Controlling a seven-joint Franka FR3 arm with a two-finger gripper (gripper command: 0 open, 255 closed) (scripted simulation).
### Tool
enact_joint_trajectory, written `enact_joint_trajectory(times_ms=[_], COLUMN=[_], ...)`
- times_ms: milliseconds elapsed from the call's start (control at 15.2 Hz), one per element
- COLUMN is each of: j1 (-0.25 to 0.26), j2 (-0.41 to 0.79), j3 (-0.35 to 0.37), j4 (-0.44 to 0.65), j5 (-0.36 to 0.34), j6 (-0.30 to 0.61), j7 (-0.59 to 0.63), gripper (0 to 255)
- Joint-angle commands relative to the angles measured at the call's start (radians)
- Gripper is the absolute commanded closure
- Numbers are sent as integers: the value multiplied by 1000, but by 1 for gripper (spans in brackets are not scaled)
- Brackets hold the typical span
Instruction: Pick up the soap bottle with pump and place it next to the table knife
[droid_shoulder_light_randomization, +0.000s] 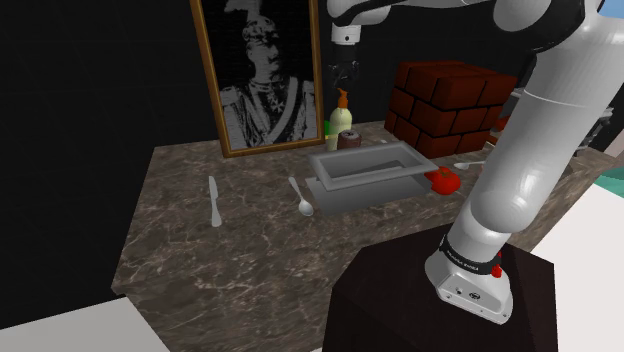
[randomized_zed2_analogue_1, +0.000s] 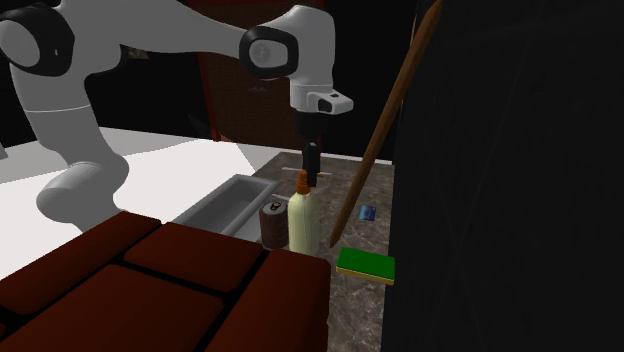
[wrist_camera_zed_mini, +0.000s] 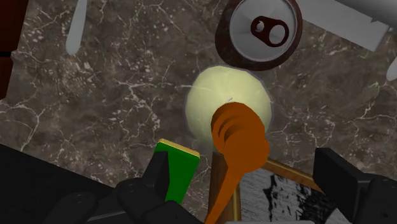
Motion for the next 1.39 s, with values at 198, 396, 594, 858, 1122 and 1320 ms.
enact_joint_trajectory(times_ms=[198, 396, 594, 858, 1122, 1320], j1=[1, 1, 1, 1, 1, 1], j2=[1, 1, 1, 1, 1, 0], j3=[1, 1, 1, 1, 1, 1], j4=[-44, -44, -44, -44, -44, -33], j5=[0, 0, 0, 0, 0, 0], j6=[46, 46, 46, 46, 46, 33], j7=[1, 1, 1, 1, 1, 1], gripper=[0, 0, 0, 255, 255, 255])
